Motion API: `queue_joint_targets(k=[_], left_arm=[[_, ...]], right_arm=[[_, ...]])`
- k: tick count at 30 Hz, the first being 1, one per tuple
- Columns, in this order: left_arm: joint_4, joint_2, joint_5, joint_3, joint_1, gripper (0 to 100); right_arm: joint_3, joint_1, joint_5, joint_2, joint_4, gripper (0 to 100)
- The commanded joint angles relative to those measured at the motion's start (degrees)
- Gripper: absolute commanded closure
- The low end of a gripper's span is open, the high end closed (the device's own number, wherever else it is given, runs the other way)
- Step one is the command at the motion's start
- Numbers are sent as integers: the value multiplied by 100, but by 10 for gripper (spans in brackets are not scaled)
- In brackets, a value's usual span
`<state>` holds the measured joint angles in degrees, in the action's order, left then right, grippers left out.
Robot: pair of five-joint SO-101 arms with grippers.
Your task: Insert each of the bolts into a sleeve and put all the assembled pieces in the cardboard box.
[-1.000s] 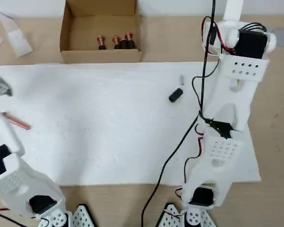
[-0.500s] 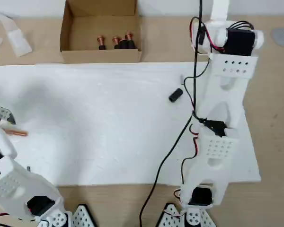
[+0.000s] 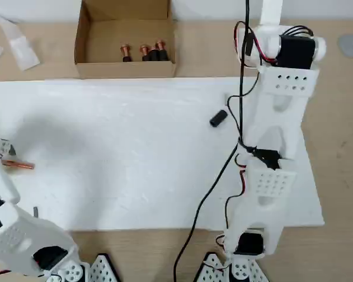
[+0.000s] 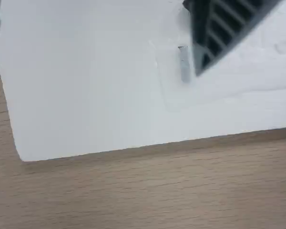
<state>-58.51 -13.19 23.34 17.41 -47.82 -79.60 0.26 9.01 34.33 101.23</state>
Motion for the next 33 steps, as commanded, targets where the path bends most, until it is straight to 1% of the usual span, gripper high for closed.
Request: queue_joint_targets(k=[1, 3, 6, 10, 13, 16, 19, 20, 22, 24, 26, 28, 33], left_arm=[[422, -101, -18, 264, -387, 909], [484, -101, -18, 343, -378, 995], [545, -101, -26, 369, -343, 989], [484, -101, -352, 220, -185, 993], [-202, -84, -396, -255, 114, 993], [-1046, -66, -633, -1196, 492, 993], [-2013, -92, -976, -2453, 958, 993], [-2330, -92, -1187, -2892, 1143, 994], [-2884, -101, -1679, -3648, 1547, 994], [-3314, -101, -2418, -4273, 2013, 994], [-3587, -101, -3121, -4668, 2418, 994], [-3666, -75, -3604, -4782, 2716, 994], [-3692, -57, -3930, -4791, 3033, 994]], right_arm=[[-4, -66, 18, -31, -62, 673], [-22, -66, 18, -31, -53, 673], [-22, -66, 18, -31, -44, 673], [13, -66, 35, -31, -44, 673], [22, -101, 53, -31, -35, 673], [215, -163, 158, 13, 105, 673], [708, -207, 809, 84, 97, 673], [875, -215, 1090, 127, 79, 673], [1147, -224, 1705, 233, 70, 673], [1323, -224, 2356, 391, 70, 673], [1446, -224, 2901, 585, 79, 673], [1516, -233, 3244, 804, 79, 673], [1499, -462, 3815, 1420, 79, 673]])
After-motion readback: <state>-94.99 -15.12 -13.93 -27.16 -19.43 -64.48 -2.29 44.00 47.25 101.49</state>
